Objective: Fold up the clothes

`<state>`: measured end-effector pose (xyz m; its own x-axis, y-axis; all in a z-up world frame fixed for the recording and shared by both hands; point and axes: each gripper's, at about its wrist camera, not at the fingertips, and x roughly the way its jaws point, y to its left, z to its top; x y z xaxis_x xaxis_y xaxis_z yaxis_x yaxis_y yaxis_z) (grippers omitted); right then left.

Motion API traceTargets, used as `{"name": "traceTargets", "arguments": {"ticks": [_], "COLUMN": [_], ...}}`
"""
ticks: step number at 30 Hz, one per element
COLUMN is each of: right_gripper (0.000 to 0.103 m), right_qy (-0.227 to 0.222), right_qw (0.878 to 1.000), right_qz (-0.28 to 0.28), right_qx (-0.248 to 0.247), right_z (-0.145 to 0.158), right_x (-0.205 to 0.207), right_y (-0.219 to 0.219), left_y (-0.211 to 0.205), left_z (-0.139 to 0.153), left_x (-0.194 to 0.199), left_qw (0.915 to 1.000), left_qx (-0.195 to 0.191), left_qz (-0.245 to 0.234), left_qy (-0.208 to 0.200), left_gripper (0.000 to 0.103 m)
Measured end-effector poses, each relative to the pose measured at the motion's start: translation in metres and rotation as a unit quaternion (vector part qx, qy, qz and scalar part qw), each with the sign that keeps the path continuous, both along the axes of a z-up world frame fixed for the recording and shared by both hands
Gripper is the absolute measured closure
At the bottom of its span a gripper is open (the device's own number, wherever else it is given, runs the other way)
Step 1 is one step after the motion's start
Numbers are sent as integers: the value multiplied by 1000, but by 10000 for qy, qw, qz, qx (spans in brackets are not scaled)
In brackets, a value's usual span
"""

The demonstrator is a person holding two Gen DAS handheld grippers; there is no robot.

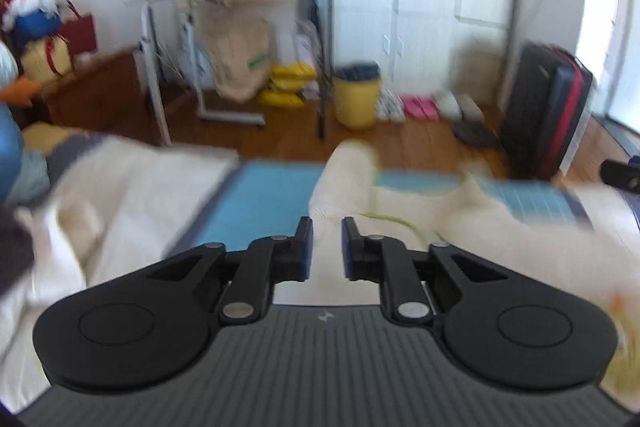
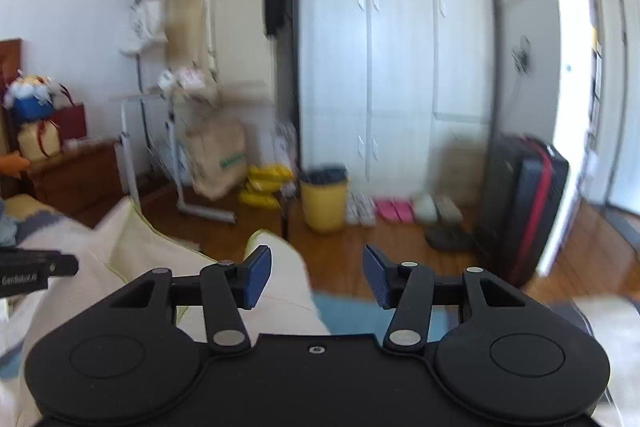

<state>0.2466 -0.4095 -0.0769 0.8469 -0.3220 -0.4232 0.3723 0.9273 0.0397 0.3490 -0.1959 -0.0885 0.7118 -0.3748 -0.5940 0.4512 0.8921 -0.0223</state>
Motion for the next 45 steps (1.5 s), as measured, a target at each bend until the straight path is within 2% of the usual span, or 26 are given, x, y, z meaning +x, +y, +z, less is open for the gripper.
{"name": "traceTargets", "arguments": {"ticks": [2,5,8,10,11,13,14,15,17,20,23,24,26,27,29,30,31,32,33,34,35,38,41,45], "right_gripper": [45,42,42,42,42,42,41,39,35,35,35,35,35,35,35,35,35,35,35,35,35,35,35,35], "right_qy": [262,584,823,1064,1048,794,638,465,325,589,965,1027,1204,1227,1176,1125,1042,943,842,740,678,590,639,563], "right_qw": [9985,9939,9879,9816,9791,9745,9716,9681,9631,9557,9429,9417,9430,9475,9630,9707,9766,9791,9803,9810,9806,9803,9788,9686], "right_qz": [295,463,349,112,72,71,72,142,292,210,168,155,115,99,108,153,253,418,599,780,908,1064,1015,822], "right_qx": [372,814,1267,1580,1740,2096,2277,2457,2657,2878,3184,3201,3100,2952,2421,2118,1863,1751,1682,1612,1598,1554,1661,2280], "right_z": [-6,-24,-48,-54,-52,-47,-43,-43,-47,-64,-82,-87,-94,-93,-87,-84,-80,-76,-72,-68,-65,-60,-63,-65], "right_x": [-44,-132,-214,-245,-255,-271,-277,-285,-292,-294,-292,-293,-294,-297,-300,-301,-302,-301,-301,-301,-301,-298,-287,-261], "right_y": [-1,5,9,16,20,25,28,33,46,66,79,85,99,107,124,133,141,148,153,159,163,168,163,146], "left_y": [20,56,89,102,108,119,123,127,126,119,109,108,106,107,109,111,113,115,117,120,123,132,156,162], "left_z": [-16,-38,-41,-40,-39,-38,-39,-40,-42,-45,-48,-51,-60,-65,-75,-77,-79,-78,-75,-72,-69,-58,-51,-66], "left_x": [-30,-68,-98,-117,-123,-134,-143,-153,-164,-169,-163,-159,-150,-145,-137,-135,-134,-134,-136,-138,-140,-145,-147,-148], "left_qw": [9995,9951,9922,9904,9876,9789,9773,9769,9782,9751,9753,9730,9659,9601,9479,9450,9431,9450,9458,9458,9457,9446,9243,9178], "left_qx": [6,8,170,-10,-227,-706,-836,-933,-888,-817,-651,-714,-894,-1005,-1129,-1201,-1274,-1271,-1308,-1365,-1422,-1591,-2174,-1958], "left_qz": [-64,-295,-294,-104,-115,-193,-234,-275,-321,-496,-697,-639,-477,-365,-77,-66,-91,-229,-346,-445,-544,-841,-824,-651], "left_qy": [303,945,1198,1378,1551,1909,1931,1904,1849,2000,1991,2100,2382,2584,2977,3041,3069,3005,2953,2912,2870,2744,3027,3392], "left_gripper": [60,60,60,60,60,60,60,59,58,58,50,48,45,39,32,32,34,43,75,93,96,97,97,97]}}
